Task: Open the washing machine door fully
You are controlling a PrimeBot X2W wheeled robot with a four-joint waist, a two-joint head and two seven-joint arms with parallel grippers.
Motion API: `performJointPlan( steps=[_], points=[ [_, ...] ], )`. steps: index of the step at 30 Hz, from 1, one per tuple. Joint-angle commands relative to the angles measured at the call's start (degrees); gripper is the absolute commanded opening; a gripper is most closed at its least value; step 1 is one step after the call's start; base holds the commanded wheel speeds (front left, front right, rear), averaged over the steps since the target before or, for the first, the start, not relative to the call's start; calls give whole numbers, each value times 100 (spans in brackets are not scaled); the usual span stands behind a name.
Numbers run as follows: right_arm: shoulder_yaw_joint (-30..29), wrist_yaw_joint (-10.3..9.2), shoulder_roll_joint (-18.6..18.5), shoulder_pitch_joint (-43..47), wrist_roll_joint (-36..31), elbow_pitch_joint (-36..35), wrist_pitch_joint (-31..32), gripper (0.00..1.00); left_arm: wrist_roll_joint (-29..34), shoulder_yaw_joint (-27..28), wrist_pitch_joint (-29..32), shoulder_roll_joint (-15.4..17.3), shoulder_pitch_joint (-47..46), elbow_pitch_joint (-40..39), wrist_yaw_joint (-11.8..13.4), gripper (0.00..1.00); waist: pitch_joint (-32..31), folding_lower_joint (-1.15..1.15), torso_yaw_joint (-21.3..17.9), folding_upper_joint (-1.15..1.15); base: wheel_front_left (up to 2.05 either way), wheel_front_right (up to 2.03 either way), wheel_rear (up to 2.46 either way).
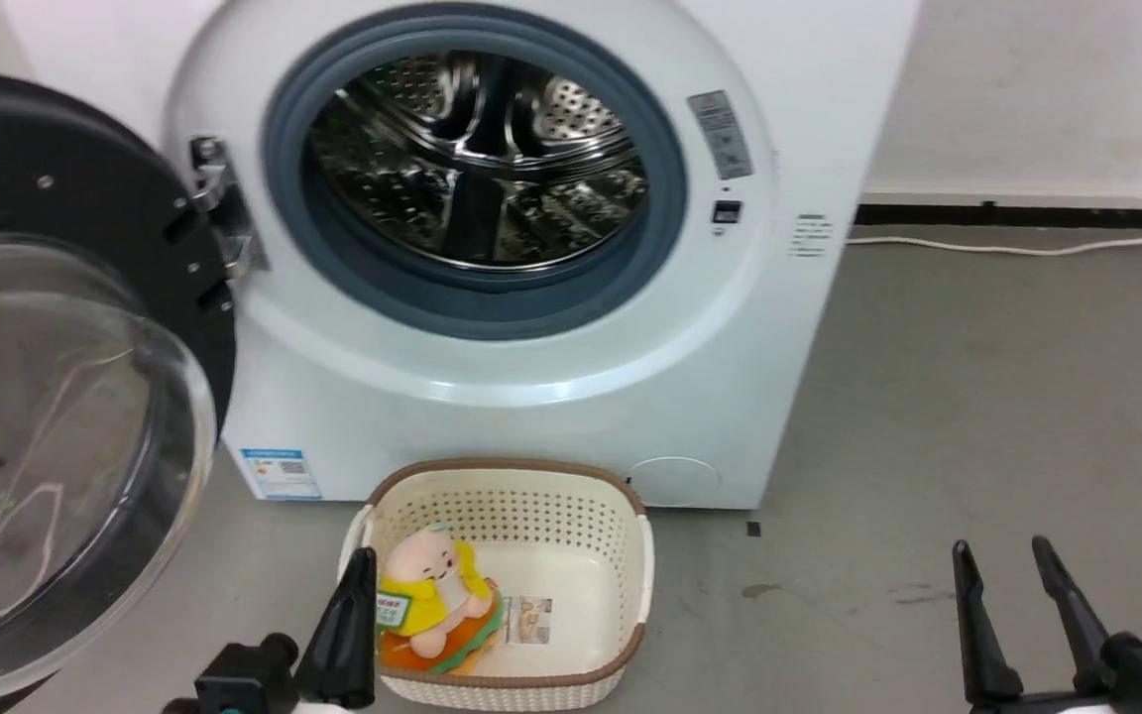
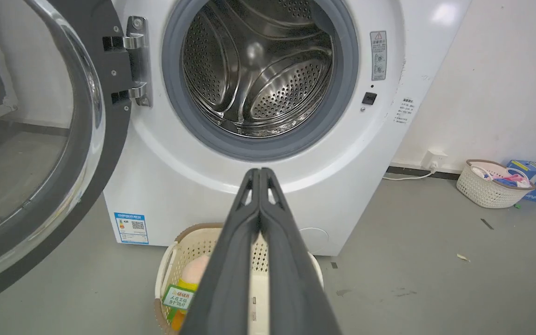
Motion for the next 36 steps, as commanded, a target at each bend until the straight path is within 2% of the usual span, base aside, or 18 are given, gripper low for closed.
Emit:
performJointPlan(
  steps=[1, 10, 15, 29, 36],
  points=[
    [30, 5, 19, 72, 18, 54, -34, 100, 126, -25, -48, 2, 102, 44, 50, 100, -14, 0, -104, 0, 0, 0, 0],
    [121, 5, 20, 62, -20, 224, -40, 100, 460, -24, -72, -47, 212, 213, 106, 100, 25, 0, -300, 0, 0, 0, 0],
    [185, 5, 20, 52, -89, 365, -49, 100, 634, 170, -73, -266, 277, 194, 50, 100, 40, 0, -380, 0, 0, 0, 0],
    [333, 5, 20, -319, -367, 473, -54, 100, 760, 550, -74, -409, 89, 369, -145, 100, 27, 0, -215, 0, 0, 0, 0],
    [229, 5, 20, -309, -240, 495, -55, 100, 786, 605, -74, -466, 54, 383, -164, 100, 10, 0, -121, 0, 0, 0, 0]
  ],
)
